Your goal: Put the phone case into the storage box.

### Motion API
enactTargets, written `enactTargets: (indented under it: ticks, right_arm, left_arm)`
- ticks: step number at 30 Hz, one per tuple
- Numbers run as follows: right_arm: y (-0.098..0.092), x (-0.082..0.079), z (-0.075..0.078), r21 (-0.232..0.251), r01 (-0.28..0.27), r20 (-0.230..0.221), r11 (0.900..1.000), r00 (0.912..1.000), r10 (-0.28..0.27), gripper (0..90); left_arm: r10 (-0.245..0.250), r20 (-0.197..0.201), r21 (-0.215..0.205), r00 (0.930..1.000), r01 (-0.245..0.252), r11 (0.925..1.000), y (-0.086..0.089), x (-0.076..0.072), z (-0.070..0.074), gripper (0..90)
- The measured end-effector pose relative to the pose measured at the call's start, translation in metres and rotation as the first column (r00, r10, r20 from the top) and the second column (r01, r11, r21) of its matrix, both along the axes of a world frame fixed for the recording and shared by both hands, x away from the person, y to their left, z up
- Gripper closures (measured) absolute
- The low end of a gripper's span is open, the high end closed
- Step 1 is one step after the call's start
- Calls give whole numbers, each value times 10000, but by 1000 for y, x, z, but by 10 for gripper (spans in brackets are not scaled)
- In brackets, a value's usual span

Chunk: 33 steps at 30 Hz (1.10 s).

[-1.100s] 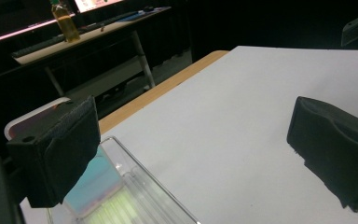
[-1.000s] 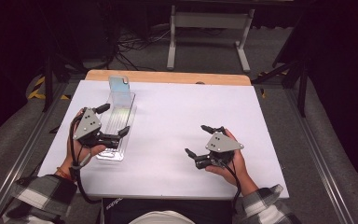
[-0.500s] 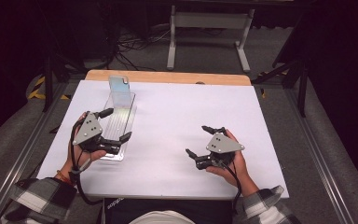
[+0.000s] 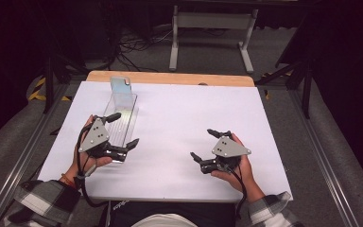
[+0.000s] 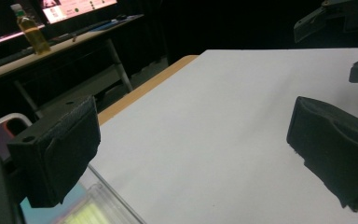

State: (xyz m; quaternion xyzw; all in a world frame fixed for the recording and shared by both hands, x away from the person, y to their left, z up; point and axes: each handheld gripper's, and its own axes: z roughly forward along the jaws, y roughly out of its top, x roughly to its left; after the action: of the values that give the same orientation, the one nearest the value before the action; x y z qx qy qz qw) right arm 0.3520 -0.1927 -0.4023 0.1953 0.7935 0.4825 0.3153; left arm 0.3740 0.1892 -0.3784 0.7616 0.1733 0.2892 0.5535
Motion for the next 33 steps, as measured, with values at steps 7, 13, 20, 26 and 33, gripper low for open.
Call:
enactTargets:
  ticks: [7,13,20,26,33]
  right_arm:
    - [-6,-5,-1,88,197,-97,9998,9998,-196,89]
    - [-7,-9,-3,14,234,-145,9997,9996,-234,89]
    - [-8,-14,-6,-69,264,-187,9996,9995,-265,89]
    - [-8,-18,-5,29,294,-159,9996,9994,-294,90]
    - [-11,-23,-6,66,462,-83,9989,9989,-461,90]
  left_arm:
    - [-161,-46,115,9999,162,9998,-7,-5,-6,33]
    - [-316,-19,338,9995,316,9989,-7,-11,-12,28]
    - [-411,-58,457,9991,413,9981,-6,-18,-18,40]
    - [-274,-76,494,9996,278,9984,-4,-24,-22,39]
    - [52,-159,581,9999,-43,9983,0,-31,-31,43]
